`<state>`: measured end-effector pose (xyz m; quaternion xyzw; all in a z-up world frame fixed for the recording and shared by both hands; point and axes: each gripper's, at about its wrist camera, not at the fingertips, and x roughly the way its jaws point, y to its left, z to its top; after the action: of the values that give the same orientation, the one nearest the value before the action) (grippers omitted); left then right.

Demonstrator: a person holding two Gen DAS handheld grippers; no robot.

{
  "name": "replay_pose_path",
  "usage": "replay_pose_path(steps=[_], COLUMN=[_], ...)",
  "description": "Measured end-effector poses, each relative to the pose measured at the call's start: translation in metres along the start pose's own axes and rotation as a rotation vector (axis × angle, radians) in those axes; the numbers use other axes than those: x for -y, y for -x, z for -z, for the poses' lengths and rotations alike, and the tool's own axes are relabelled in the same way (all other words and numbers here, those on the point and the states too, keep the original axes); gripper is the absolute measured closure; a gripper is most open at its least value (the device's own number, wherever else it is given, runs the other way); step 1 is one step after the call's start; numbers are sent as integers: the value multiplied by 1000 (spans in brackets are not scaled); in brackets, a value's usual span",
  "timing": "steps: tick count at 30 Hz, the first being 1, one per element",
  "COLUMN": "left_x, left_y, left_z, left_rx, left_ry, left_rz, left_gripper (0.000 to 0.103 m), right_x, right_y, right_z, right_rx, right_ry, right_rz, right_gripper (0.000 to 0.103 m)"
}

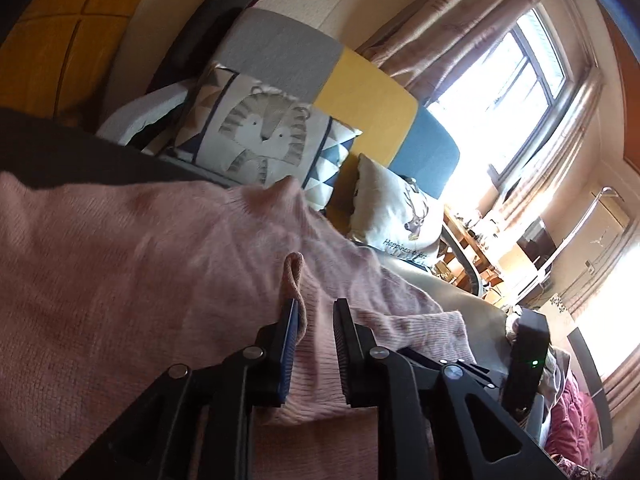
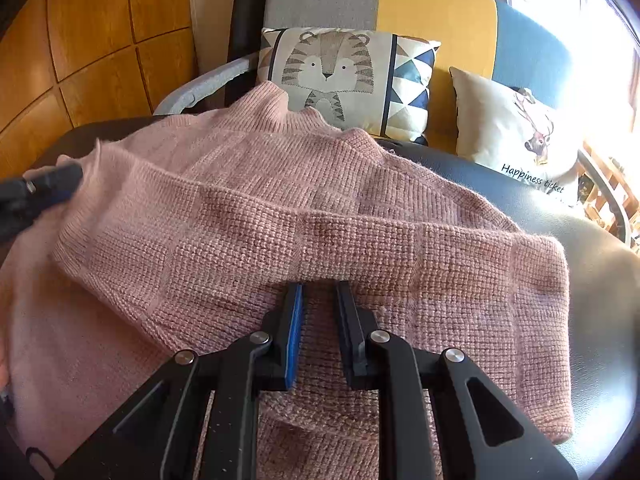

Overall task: Fold clothes
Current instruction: 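Open the left gripper and release the sleeve onto the sweater body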

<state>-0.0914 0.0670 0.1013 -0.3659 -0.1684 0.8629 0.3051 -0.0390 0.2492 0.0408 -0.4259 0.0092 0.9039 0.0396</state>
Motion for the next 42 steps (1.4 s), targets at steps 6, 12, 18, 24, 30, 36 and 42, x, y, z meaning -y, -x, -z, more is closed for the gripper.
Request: replay_pose_path(steps=[6, 12, 18, 24, 30, 36, 42], left_x=[33, 22, 51, 29, -3, -8, -23], left_y=[-13, 3, -54, -62, -46, -31, -25], left_z=[4, -4, 20, 31, 24, 24, 28], left_rx=[4, 45, -148, -180, -172, -157, -156], left_ry=[-112, -38, -197, -224, -152, -128, -83], left_rz=[-149, -106, -180, -257, -283, -338, -248], left_gripper=[85, 84, 84, 80, 81, 82, 82], right_x=[3, 4, 4, 2, 4, 2, 2], right_y=[1, 2, 2, 1, 1, 0, -1], right_z=[1, 1, 0, 0, 0, 0, 0], right_rx=[3, 6, 6, 6, 7, 8, 8], right_ry=[-14, -19, -15, -14, -15, -4, -8], right_rz=[-15, -18, -13, -10, -14, 0, -5], right_gripper=[85, 85, 85, 85, 85, 85, 85])
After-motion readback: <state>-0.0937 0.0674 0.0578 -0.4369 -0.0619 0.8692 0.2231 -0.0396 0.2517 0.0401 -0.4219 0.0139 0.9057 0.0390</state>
